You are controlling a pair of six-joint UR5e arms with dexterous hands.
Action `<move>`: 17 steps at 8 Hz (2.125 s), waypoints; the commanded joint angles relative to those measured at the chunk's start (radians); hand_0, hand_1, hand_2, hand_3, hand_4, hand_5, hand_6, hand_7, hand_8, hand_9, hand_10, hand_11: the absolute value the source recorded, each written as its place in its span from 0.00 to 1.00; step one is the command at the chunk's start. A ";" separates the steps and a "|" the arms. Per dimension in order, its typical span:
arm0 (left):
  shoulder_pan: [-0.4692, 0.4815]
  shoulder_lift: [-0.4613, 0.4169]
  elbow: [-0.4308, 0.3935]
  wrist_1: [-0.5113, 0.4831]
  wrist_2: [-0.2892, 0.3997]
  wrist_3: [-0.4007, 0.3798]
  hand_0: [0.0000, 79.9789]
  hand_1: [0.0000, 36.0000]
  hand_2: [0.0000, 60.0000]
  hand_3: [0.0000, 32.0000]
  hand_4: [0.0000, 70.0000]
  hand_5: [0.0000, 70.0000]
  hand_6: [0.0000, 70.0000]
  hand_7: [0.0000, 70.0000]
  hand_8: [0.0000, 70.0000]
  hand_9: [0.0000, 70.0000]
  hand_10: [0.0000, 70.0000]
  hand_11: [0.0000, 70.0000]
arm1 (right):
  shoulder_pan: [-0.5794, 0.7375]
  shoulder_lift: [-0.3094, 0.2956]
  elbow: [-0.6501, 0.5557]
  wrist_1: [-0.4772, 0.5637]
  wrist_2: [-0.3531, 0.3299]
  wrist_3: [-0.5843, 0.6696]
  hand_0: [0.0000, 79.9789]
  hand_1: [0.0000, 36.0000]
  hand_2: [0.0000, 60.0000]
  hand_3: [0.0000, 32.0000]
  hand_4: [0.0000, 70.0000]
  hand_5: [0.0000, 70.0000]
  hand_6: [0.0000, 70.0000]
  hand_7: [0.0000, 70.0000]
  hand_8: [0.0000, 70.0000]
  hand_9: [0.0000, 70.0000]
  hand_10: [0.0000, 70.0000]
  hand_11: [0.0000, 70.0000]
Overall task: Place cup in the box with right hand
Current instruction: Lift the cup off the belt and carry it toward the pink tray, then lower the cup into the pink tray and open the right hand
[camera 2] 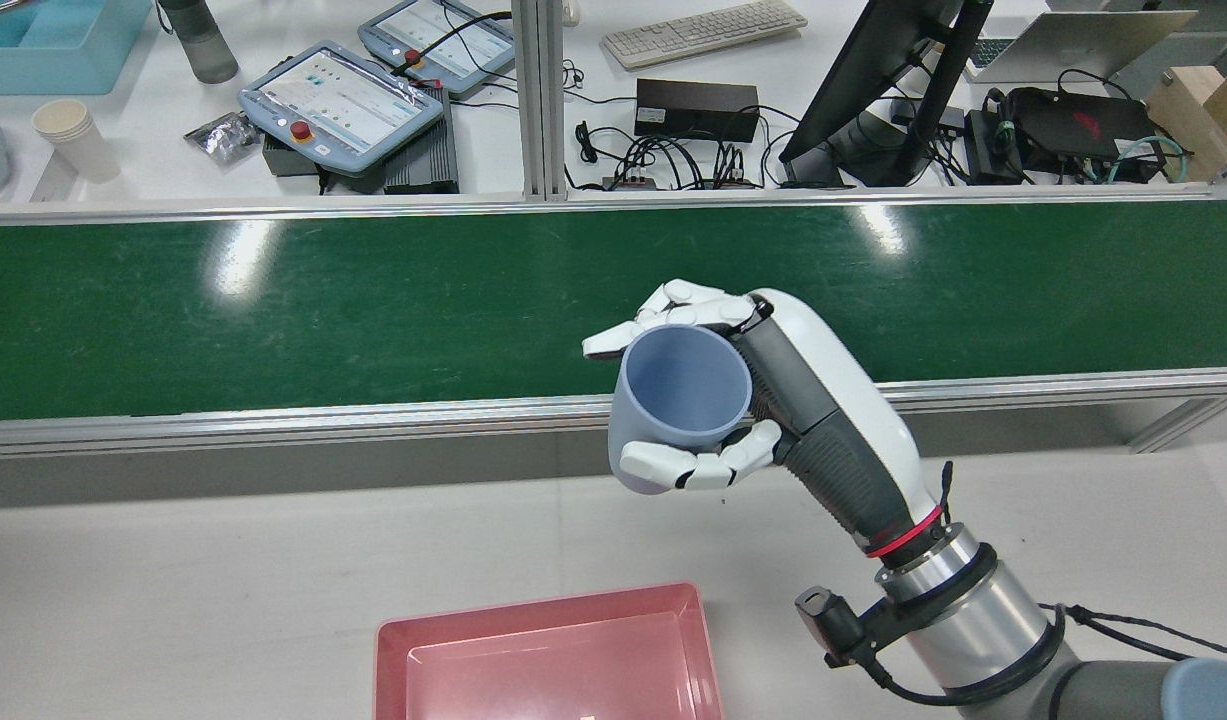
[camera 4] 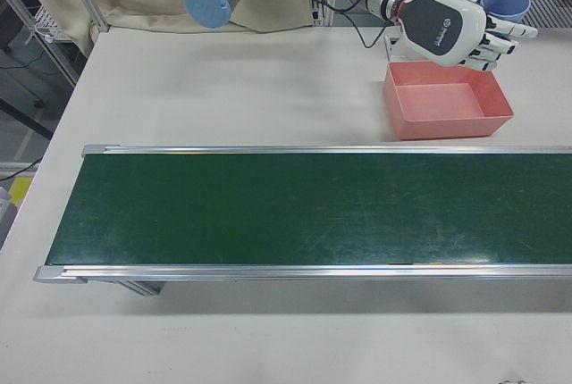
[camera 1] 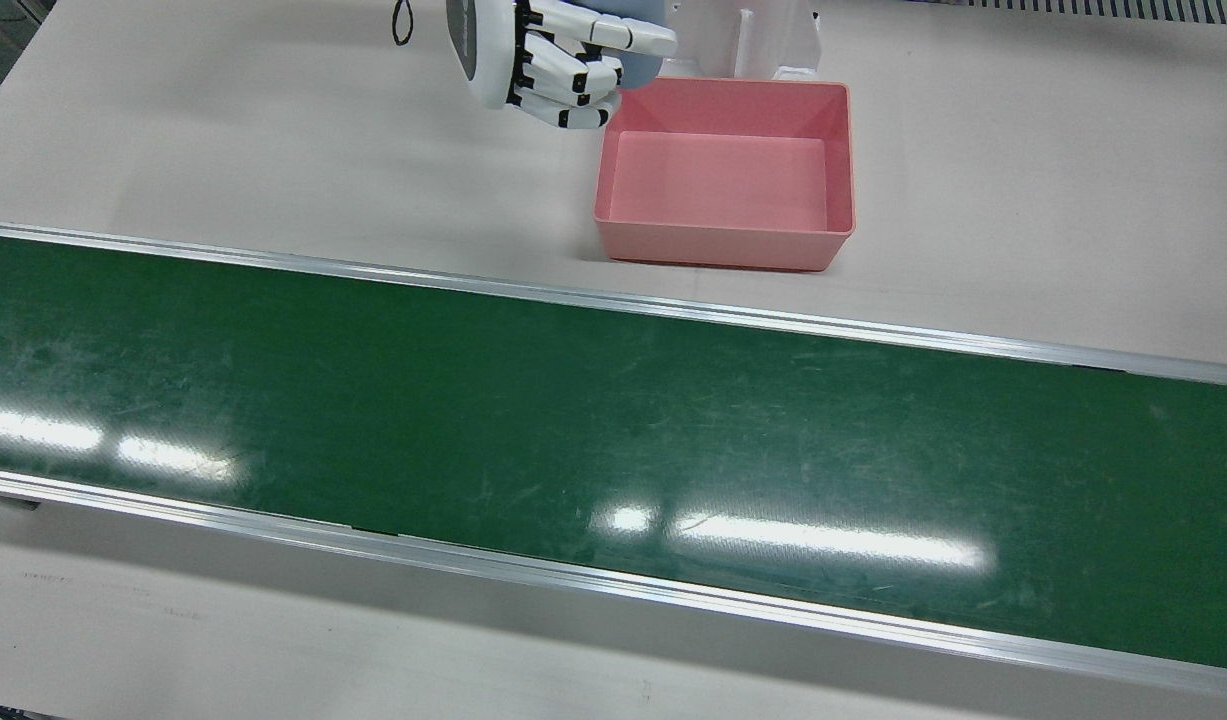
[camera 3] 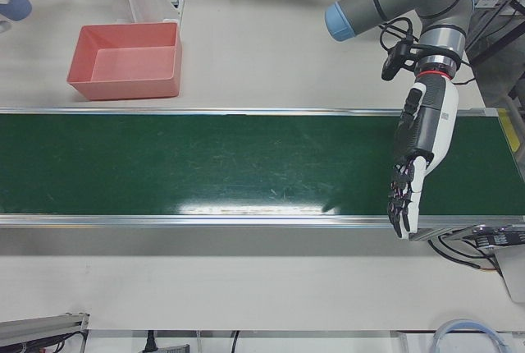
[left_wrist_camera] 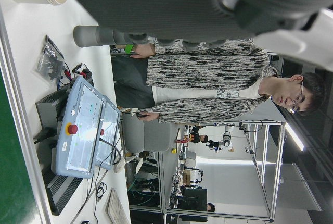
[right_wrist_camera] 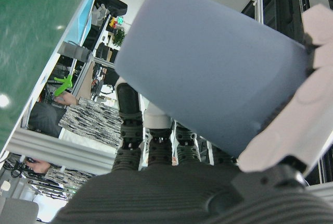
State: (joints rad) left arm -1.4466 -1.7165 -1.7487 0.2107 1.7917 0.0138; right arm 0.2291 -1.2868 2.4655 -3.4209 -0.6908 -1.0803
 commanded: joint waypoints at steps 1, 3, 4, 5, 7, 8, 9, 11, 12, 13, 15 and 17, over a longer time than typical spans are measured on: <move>0.002 0.000 0.000 0.001 0.000 0.000 0.00 0.00 0.00 0.00 0.00 0.00 0.00 0.00 0.00 0.00 0.00 0.00 | -0.163 0.003 -0.109 0.103 -0.004 -0.035 0.45 0.50 1.00 0.00 0.92 0.14 0.56 1.00 0.81 1.00 0.61 0.84; 0.002 0.000 -0.002 0.001 0.000 0.000 0.00 0.00 0.00 0.00 0.00 0.00 0.00 0.00 0.00 0.00 0.00 0.00 | -0.204 0.017 -0.247 0.171 -0.004 -0.033 0.42 0.46 1.00 0.00 0.89 0.14 0.57 1.00 0.82 1.00 0.64 0.89; 0.000 0.000 -0.002 0.001 0.000 0.000 0.00 0.00 0.00 0.00 0.00 0.00 0.00 0.00 0.00 0.00 0.00 0.00 | -0.209 0.014 -0.296 0.210 -0.006 -0.030 0.41 0.45 1.00 0.00 0.82 0.14 0.57 1.00 0.82 1.00 0.64 0.89; 0.000 0.000 -0.002 0.001 0.000 0.000 0.00 0.00 0.00 0.00 0.00 0.00 0.00 0.00 0.00 0.00 0.00 0.00 | -0.214 0.012 -0.306 0.210 -0.006 -0.029 0.42 0.44 1.00 0.00 0.79 0.14 0.56 1.00 0.81 1.00 0.63 0.87; 0.000 0.000 -0.002 0.001 0.000 0.000 0.00 0.00 0.00 0.00 0.00 0.00 0.00 0.00 0.00 0.00 0.00 0.00 | -0.218 0.006 -0.304 0.209 -0.006 -0.027 0.48 0.43 1.00 0.00 0.83 0.13 0.55 1.00 0.77 1.00 0.57 0.79; 0.000 0.000 -0.002 0.001 0.000 0.000 0.00 0.00 0.00 0.00 0.00 0.00 0.00 0.00 0.00 0.00 0.00 0.00 | -0.221 0.004 -0.304 0.209 -0.007 -0.026 0.57 0.36 0.55 0.00 0.70 0.10 0.46 1.00 0.62 1.00 0.39 0.56; 0.002 0.000 0.000 0.001 0.000 0.000 0.00 0.00 0.00 0.00 0.00 0.00 0.00 0.00 0.00 0.00 0.00 0.00 | -0.223 0.006 -0.303 0.210 -0.012 -0.023 0.59 0.37 0.05 0.00 0.03 0.09 0.17 0.67 0.21 0.42 0.10 0.17; 0.000 0.000 0.000 0.001 0.000 0.000 0.00 0.00 0.00 0.00 0.00 0.00 0.00 0.00 0.00 0.00 0.00 0.00 | -0.186 0.012 -0.310 0.210 -0.103 0.009 0.59 0.31 0.00 0.00 0.00 0.06 0.00 0.00 0.03 0.04 0.00 0.00; 0.000 0.000 0.000 0.001 0.000 0.000 0.00 0.00 0.00 0.00 0.00 0.00 0.00 0.00 0.00 0.00 0.00 0.00 | -0.180 0.012 -0.312 0.210 -0.124 0.034 0.61 0.37 0.00 0.00 0.00 0.07 0.00 0.00 0.06 0.08 0.00 0.00; 0.000 0.000 0.000 0.001 0.000 0.000 0.00 0.00 0.00 0.00 0.00 0.00 0.00 0.00 0.00 0.00 0.00 0.00 | -0.169 0.012 -0.312 0.210 -0.147 0.042 0.62 0.41 0.00 0.01 0.00 0.08 0.01 0.00 0.08 0.09 0.00 0.00; 0.000 0.000 -0.002 0.001 0.000 0.000 0.00 0.00 0.00 0.00 0.00 0.00 0.00 0.00 0.00 0.00 0.00 0.00 | -0.152 0.015 -0.312 0.209 -0.174 0.062 0.61 0.38 0.00 0.38 0.00 0.08 0.00 0.00 0.10 0.11 0.00 0.00; 0.000 0.000 0.000 0.001 0.000 0.000 0.00 0.00 0.00 0.00 0.00 0.00 0.00 0.00 0.00 0.00 0.00 0.00 | -0.117 0.008 -0.291 0.206 -0.176 0.094 0.58 0.32 0.00 0.62 0.00 0.07 0.00 0.04 0.11 0.12 0.00 0.00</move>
State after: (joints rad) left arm -1.4462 -1.7165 -1.7496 0.2117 1.7917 0.0138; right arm 0.0757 -1.2717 2.1549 -3.2117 -0.8596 -1.0202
